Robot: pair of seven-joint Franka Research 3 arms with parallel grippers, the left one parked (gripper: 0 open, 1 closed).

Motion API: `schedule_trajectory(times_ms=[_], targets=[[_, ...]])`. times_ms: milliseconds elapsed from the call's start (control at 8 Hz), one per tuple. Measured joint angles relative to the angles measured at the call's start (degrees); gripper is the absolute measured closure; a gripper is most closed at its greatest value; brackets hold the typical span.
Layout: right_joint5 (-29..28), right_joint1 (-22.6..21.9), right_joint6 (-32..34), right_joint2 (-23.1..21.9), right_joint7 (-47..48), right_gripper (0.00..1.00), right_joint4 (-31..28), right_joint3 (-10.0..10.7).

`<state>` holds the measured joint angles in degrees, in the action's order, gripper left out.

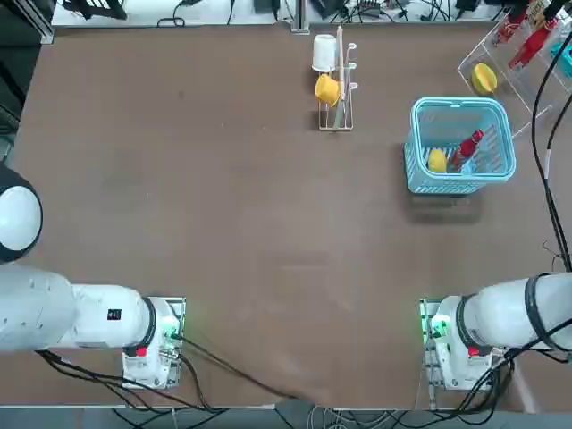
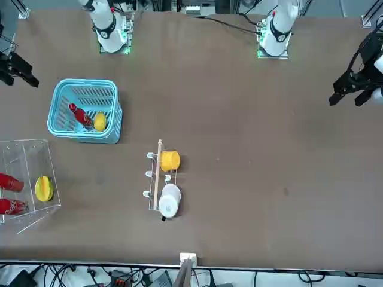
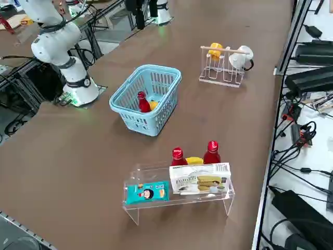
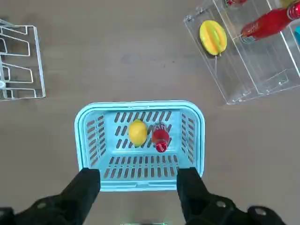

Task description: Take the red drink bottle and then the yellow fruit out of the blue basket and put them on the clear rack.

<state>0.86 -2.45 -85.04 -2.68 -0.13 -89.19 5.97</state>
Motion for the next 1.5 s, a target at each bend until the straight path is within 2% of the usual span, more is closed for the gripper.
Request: schedule_trajectory(times_ms=[750,1000,1500], targets=[[0.3,-0.1,0.2,0.6,0.0,0.0,-0.9,-0.1],[0.9,0.1,-4.4,1.0,0.0,0.0,-6.5,0.0],[1.3,2.7,-19.2,-1.5,0.0,0.0,-24.3,0.4]])
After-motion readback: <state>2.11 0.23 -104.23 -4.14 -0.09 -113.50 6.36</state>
